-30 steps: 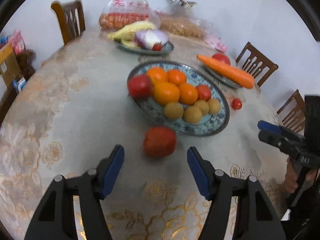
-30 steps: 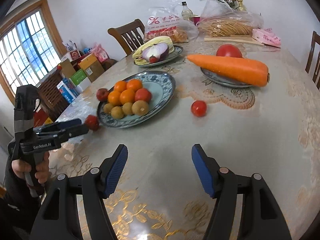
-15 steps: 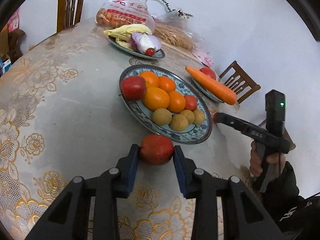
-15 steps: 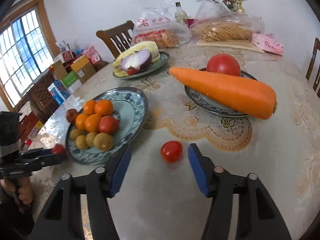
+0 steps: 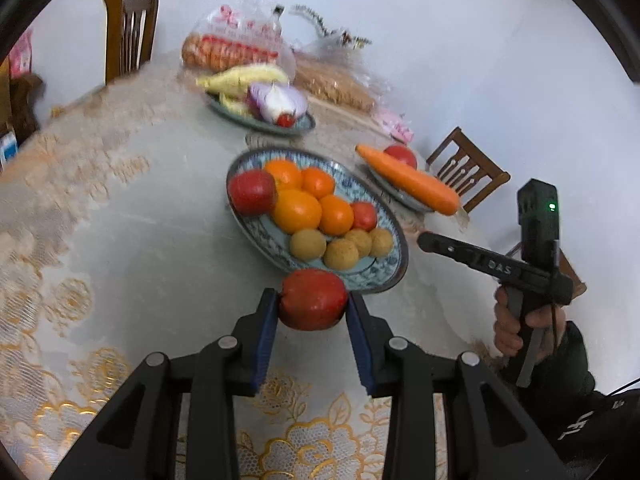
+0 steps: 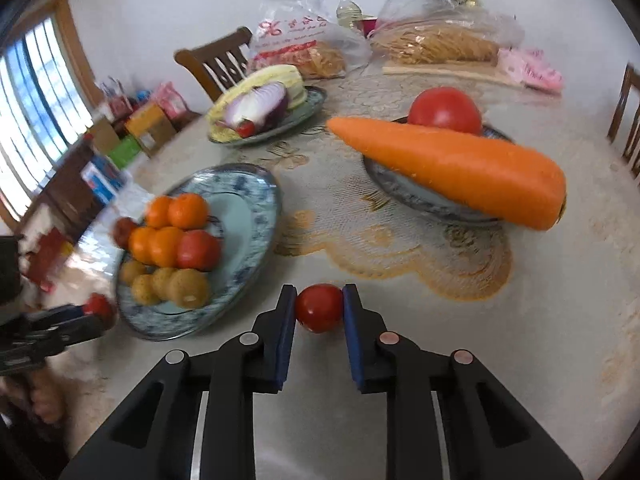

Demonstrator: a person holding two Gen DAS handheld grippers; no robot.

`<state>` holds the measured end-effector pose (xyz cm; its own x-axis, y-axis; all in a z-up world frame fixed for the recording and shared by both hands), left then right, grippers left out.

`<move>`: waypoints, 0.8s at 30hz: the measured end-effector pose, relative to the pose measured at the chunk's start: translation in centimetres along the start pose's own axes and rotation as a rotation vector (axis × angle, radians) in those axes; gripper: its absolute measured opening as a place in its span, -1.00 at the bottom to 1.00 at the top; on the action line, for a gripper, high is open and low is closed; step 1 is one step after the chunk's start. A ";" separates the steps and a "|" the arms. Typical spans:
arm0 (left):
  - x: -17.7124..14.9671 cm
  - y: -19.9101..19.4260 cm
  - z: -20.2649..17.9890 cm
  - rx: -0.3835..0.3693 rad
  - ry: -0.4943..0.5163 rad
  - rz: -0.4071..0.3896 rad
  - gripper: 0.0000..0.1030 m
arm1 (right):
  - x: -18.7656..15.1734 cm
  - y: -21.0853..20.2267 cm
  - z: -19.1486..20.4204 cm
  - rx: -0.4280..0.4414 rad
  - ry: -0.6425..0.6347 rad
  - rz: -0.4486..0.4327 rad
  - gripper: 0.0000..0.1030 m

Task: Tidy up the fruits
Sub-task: 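Place the red apple and cherry tomato on the plate and open both tools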

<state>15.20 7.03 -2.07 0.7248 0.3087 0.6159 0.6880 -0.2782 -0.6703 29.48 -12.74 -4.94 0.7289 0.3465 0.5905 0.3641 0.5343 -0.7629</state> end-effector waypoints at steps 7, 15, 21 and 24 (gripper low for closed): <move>2.8 -0.1 -0.7 0.100 0.088 -0.033 -0.30 | 0.2 -2.1 2.0 0.019 -0.056 -0.083 -0.53; 3.5 2.2 -0.7 0.147 0.113 0.005 -0.30 | -0.4 -1.7 2.2 0.022 -0.072 -0.059 -0.53; 3.4 3.3 -0.5 0.179 0.130 0.012 -0.30 | -0.5 -1.4 2.3 0.035 -0.078 -0.046 -0.53; 3.4 4.1 -0.7 0.141 0.119 0.036 -0.30 | -0.6 -1.0 2.4 0.037 -0.078 -0.034 -0.53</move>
Point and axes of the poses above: each gripper's, at about its wrist camera, not at the fingertips, and y roughly the way its jaws point, z to its left, x to its top, the point moved 7 cm from there along y, roughly the way its jaws point, and after that the axes turned 3 degrees about z, right-handed, at the moved point
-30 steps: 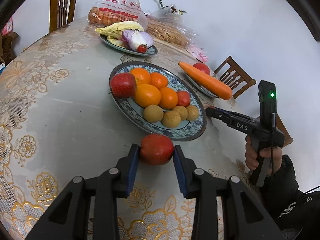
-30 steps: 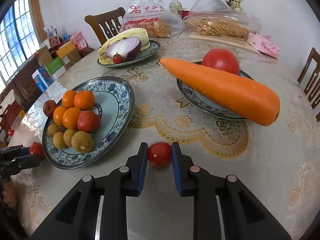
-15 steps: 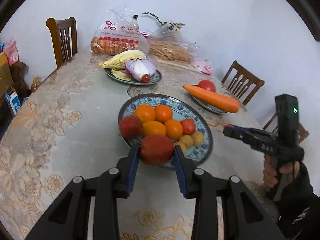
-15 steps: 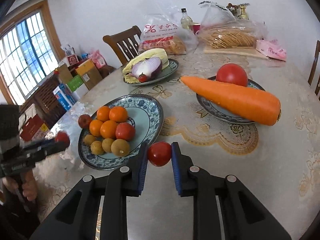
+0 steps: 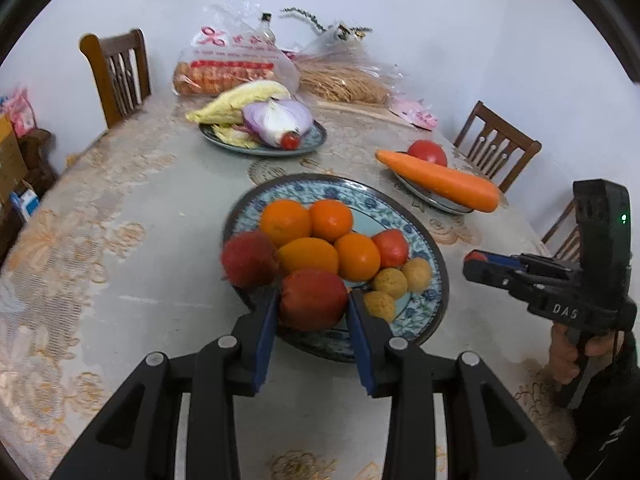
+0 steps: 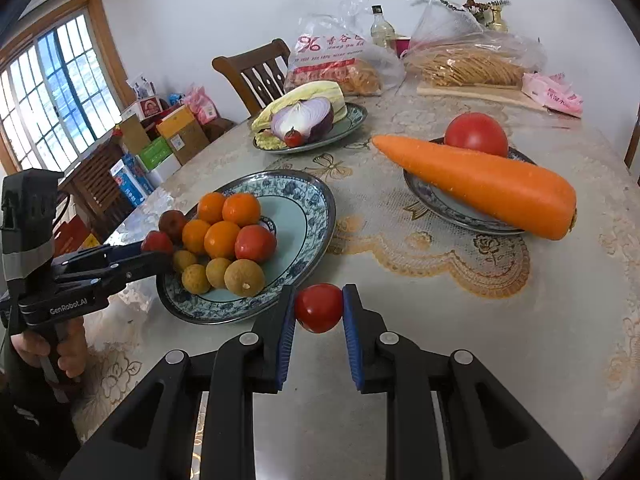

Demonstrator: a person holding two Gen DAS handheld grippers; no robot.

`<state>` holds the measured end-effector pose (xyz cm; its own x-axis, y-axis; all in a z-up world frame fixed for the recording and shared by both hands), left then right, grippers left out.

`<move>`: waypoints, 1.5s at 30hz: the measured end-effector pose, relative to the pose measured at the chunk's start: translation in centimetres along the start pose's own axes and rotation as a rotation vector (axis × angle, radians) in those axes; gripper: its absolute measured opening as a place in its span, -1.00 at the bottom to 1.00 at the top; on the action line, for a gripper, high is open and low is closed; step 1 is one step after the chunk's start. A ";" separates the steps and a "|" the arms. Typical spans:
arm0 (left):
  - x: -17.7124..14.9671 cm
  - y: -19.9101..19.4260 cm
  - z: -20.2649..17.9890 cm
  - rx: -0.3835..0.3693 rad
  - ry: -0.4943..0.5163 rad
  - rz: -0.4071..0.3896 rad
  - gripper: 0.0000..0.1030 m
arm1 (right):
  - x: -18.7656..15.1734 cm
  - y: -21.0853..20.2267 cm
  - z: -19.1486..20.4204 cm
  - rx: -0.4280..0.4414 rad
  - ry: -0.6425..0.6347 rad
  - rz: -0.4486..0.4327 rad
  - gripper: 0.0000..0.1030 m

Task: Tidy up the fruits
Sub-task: 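Place the red apple and cherry tomato on the plate and open both tools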

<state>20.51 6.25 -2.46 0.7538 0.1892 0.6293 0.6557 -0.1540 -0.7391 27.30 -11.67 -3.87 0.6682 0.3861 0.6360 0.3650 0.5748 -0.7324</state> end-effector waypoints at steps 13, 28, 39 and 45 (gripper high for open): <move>-0.1 -1.1 -1.9 0.006 0.049 -0.053 0.18 | 0.2 -0.2 0.3 -0.003 -0.017 -0.018 -0.53; 3.2 -1.7 4.6 0.038 -0.090 -0.120 -0.41 | 2.2 1.4 1.3 0.025 -0.013 -0.015 -0.53; 1.4 -0.3 1.9 -0.033 -0.022 -0.033 -0.55 | 3.7 3.4 1.1 0.057 0.002 0.000 -0.53; 1.5 -0.4 2.6 -0.031 -0.060 -0.046 -0.44 | 4.5 4.2 1.1 0.064 0.019 0.002 -0.53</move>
Point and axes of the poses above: each gripper's, at about its wrist camera, not at the fingertips, and y roughly the way its jaws point, z to its left, x to its top, the point moved 7 cm from there along y, roughly the way its jaws point, and after that the axes turned 3 degrees about z, right-handed, at the moved point
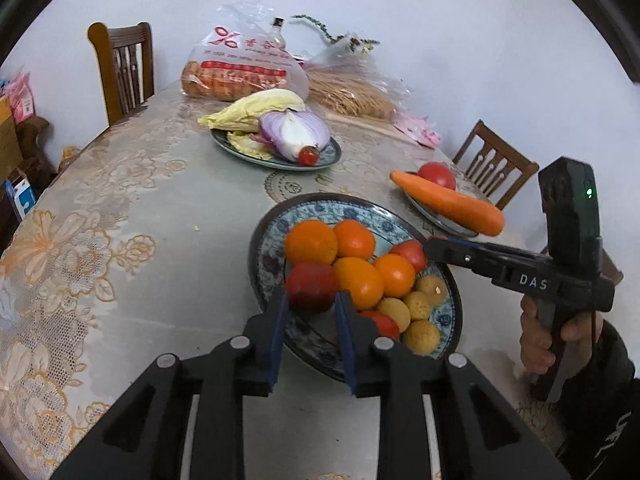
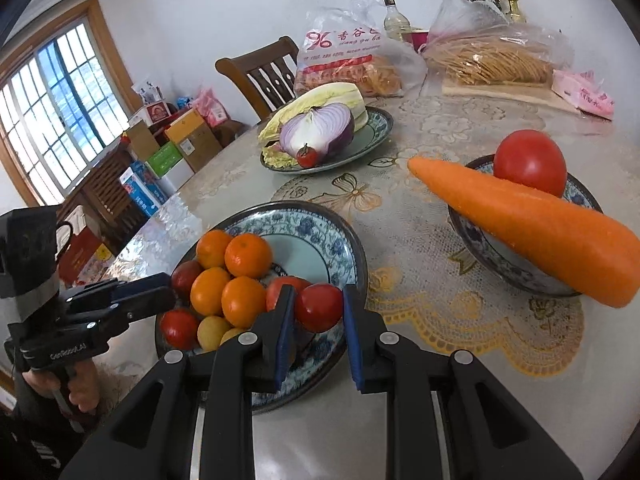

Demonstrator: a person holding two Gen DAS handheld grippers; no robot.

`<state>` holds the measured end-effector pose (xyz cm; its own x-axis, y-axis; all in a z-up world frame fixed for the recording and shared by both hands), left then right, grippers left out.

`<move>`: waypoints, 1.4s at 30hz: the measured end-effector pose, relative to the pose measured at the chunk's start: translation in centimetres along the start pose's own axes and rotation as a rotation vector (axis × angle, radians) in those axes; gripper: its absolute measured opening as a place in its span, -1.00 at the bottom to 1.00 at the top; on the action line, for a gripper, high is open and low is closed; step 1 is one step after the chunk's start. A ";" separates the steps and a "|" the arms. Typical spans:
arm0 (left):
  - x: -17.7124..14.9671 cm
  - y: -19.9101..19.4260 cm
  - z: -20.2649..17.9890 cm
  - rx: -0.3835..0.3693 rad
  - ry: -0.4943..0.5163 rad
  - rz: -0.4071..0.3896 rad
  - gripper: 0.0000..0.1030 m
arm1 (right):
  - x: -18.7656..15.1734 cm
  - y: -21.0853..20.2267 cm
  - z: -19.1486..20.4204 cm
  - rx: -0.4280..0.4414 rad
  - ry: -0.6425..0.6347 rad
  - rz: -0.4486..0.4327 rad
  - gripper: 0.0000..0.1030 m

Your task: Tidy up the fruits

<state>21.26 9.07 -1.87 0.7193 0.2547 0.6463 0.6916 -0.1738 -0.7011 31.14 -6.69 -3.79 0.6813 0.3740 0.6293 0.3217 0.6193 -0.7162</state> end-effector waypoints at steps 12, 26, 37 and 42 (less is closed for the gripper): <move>0.6 -0.8 0.8 0.009 -0.039 -0.041 -0.08 | 0.9 1.5 0.5 0.085 0.005 0.022 -0.01; 0.8 -3.0 -1.0 0.085 0.072 -0.080 0.34 | 1.3 0.0 0.7 0.090 0.052 -0.018 0.37; -0.6 -6.7 -4.6 0.137 0.123 -0.092 0.60 | -0.3 -5.5 3.8 0.033 0.008 -0.071 0.37; -1.8 -6.8 -5.0 0.321 0.133 -0.087 0.67 | -2.4 -7.6 4.5 -0.045 -0.010 -0.071 0.37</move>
Point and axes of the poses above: each gripper's, at about its wrist camera, not at the fingertips, and y roughly the way its jaws point, z to its left, x to its top, the point moved 7 cm from there along y, roughly the way its jaws point, and after that the axes turned 3 degrees about z, right-handed, at the moved point
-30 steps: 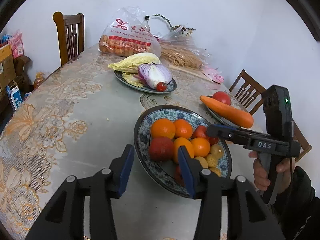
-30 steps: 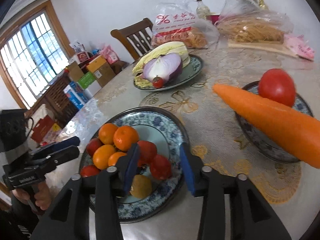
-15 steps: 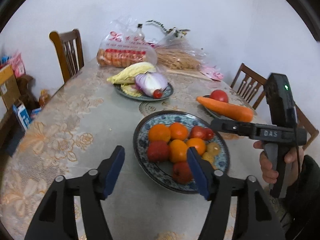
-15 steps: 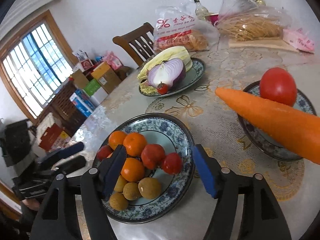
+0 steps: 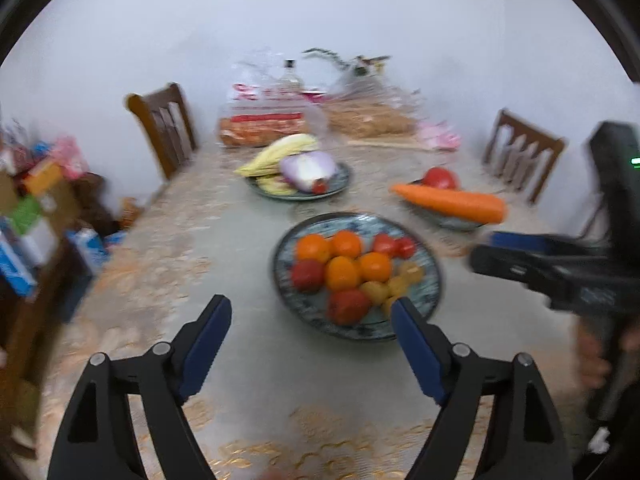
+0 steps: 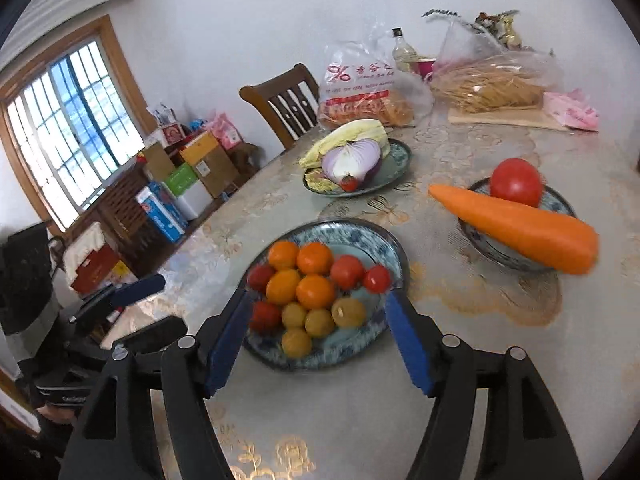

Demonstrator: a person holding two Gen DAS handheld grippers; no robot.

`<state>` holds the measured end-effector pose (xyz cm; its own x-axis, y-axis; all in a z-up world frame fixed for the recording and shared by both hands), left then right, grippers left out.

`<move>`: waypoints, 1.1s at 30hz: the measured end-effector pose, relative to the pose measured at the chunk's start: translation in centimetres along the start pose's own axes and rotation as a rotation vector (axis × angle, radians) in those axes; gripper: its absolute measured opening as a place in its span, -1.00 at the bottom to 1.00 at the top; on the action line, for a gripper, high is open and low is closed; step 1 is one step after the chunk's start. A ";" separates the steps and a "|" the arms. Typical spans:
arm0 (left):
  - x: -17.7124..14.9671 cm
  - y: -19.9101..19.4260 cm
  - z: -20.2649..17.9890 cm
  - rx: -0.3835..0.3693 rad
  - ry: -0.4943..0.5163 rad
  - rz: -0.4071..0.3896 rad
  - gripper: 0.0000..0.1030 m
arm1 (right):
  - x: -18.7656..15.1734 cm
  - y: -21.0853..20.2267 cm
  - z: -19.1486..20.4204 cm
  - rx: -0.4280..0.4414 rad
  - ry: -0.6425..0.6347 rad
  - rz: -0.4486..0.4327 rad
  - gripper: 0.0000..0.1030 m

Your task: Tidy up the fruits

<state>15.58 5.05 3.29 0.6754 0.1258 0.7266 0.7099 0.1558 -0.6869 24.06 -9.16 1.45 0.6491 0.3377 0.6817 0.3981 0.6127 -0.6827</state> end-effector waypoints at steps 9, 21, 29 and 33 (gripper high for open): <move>-4.6 -0.6 -1.6 0.014 0.018 0.072 0.67 | -7.0 -2.0 0.9 -0.166 -0.060 0.101 0.37; -9.5 2.0 -0.7 0.030 -0.095 0.273 0.91 | -11.5 -0.9 1.4 -0.111 0.002 0.172 0.37; -8.7 3.6 -0.3 0.036 -0.087 0.324 0.99 | -10.3 0.9 0.2 -0.308 0.008 0.215 0.43; -8.2 4.0 -0.5 0.023 -0.071 0.305 0.99 | -10.1 1.1 -0.1 -0.329 0.021 0.203 0.52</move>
<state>12.98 4.17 -5.48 0.8403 0.2379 0.4871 0.4717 0.1220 -0.8733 18.03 -11.90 -6.21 0.7476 0.4116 0.5211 0.4449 0.2721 -0.8532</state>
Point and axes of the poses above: each gripper's, at about its wrist camera, not at the fingertips, and y roughly the way its jaws point, z to its left, x to its top, the point moved 7 cm from there along y, roughly the way its jaws point, and after that the axes turned 3 degrees about z, right-handed, at the moved point
